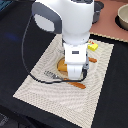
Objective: Interact with the objects in diverse but meaningful ways.
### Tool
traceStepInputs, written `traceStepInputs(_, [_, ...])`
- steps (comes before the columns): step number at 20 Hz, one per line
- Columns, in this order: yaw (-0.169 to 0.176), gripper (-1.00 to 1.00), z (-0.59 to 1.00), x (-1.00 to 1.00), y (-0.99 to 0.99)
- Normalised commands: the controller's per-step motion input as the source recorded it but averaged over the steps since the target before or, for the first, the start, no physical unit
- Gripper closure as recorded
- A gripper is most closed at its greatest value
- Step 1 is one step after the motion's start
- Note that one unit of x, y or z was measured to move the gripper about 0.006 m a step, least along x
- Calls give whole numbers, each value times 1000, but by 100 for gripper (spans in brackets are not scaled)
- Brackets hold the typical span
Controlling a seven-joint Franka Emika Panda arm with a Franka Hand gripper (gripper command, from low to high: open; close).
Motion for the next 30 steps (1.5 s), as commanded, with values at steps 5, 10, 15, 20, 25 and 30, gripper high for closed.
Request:
traceStepInputs(5, [0, 100, 995, -280, -349])
traceStepInputs(10, [0, 100, 596, -407, -573])
traceStepInputs(15, [0, 100, 109, -609, -742])
traceStepInputs(20, [0, 100, -171, -649, -775])
traceStepInputs(25, [0, 100, -443, -687, -741])
traceStepInputs(30, [-6, 100, -581, -533, -418])
